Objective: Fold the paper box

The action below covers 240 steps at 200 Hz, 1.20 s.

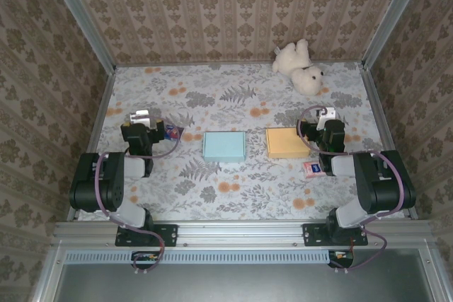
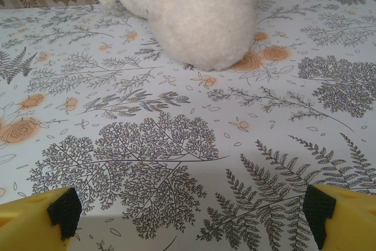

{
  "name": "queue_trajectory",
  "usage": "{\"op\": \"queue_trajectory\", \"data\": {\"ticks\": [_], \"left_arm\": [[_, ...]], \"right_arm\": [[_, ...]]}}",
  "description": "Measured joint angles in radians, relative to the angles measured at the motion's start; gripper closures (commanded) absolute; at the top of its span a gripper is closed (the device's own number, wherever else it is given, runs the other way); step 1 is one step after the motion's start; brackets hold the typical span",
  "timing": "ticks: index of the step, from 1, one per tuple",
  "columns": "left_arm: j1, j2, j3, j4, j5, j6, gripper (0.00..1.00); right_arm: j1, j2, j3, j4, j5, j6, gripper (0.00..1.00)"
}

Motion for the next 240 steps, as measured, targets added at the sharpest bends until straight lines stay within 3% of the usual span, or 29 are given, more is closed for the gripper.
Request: {"op": "queue_trajectory", "data": {"ticks": [240], "left_arm": [[0.001,0.0,0.001,-0.009,0.016,0.0,0.0]], "right_arm": [[0.0,0.0,0.0,0.0,0.0,0.0,0.0]]}}
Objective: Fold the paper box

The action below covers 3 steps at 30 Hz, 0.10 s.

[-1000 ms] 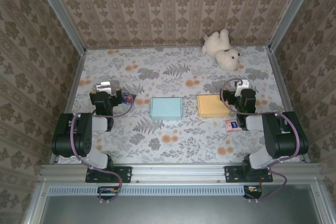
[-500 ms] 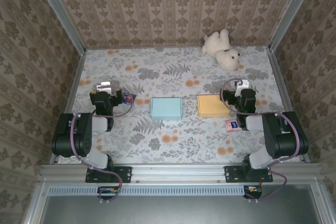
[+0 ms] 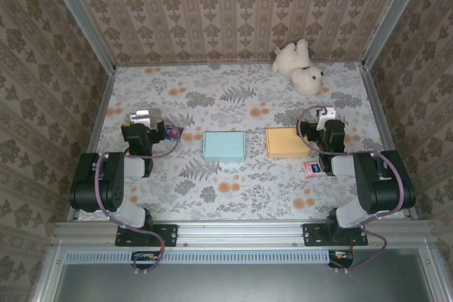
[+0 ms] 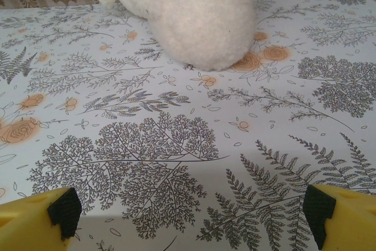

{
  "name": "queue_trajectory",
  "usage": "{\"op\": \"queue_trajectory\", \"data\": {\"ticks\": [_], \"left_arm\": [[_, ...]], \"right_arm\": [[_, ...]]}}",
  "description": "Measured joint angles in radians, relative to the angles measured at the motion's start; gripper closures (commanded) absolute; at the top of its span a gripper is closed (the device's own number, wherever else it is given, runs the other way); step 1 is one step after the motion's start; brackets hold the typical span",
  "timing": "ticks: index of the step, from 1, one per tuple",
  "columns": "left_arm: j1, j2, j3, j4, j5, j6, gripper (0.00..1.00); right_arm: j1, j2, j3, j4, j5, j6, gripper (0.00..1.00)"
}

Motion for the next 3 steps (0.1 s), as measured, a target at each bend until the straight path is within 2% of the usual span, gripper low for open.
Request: {"op": "queue_trajectory", "data": {"ticks": [3], "left_arm": [[0.0,0.0,0.0,-0.01,0.007,0.0,0.0]], "right_arm": [[0.0,0.0,0.0,0.0,0.0,0.0,0.0]]}}
